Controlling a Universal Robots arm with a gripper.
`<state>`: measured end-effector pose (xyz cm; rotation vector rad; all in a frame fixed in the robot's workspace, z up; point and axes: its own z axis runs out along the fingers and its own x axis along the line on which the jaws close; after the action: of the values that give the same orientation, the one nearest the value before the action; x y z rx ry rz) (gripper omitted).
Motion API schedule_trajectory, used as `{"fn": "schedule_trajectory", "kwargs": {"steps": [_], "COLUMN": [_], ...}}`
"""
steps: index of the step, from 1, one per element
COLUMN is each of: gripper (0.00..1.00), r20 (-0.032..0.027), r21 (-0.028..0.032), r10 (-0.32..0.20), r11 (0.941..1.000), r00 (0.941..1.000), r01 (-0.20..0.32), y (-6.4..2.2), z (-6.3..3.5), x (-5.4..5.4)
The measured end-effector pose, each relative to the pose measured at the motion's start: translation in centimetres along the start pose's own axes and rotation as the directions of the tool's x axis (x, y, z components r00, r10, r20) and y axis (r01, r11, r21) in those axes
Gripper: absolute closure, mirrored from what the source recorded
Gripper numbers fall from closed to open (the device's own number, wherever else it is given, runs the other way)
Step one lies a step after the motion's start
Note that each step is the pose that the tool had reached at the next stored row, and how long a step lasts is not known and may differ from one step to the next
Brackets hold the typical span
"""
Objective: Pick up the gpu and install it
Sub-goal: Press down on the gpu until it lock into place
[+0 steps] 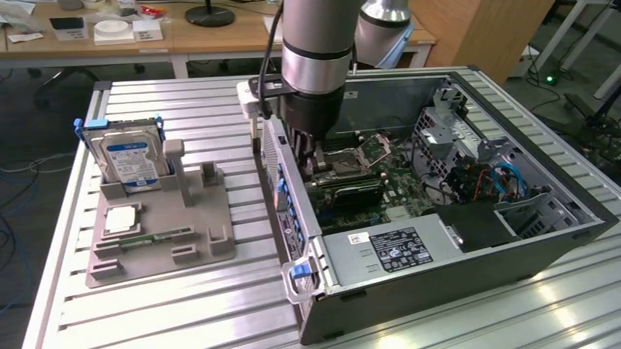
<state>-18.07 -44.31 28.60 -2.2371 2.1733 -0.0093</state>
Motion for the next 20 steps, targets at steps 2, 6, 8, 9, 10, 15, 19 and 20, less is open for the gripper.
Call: {"fn": "schedule_trajectory", "kwargs": {"steps": [2,6,8,9,10,15,19,20], "gripper": [0.9,0.9,0.9,0.9,0.9,0.9,0.9,0.9], "r20": [-0.0001,-0.0003,-0.0004,-0.0004,-0.0005,-0.0002,-0.0003,-0.0003], "r21": [-0.0001,-0.0002,-0.0003,-0.0003,-0.0005,-0.0006,-0.0007,-0.0007], "r10": [0.0,0.0,0.0,0.0,0.0,0.0,0.0,0.0], "r11": [1.0,1.0,1.0,1.0,1.0,1.0,1.0,1.0], "r00": [1.0,1.0,1.0,1.0,1.0,1.0,1.0,1.0], "r01": [0.0,0.0,0.0,0.0,0.0,0.0,0.0,0.0], "y": [0.04,0.05,0.05,0.04,-0.01,-0.26,-0.47,-0.54], "z": [0.0,0.03,0.05,0.1,0.19,0.28,0.29,0.29], "x": [0.14,0.29,0.3,0.3,0.27,0.01,-0.26,-0.28]}}
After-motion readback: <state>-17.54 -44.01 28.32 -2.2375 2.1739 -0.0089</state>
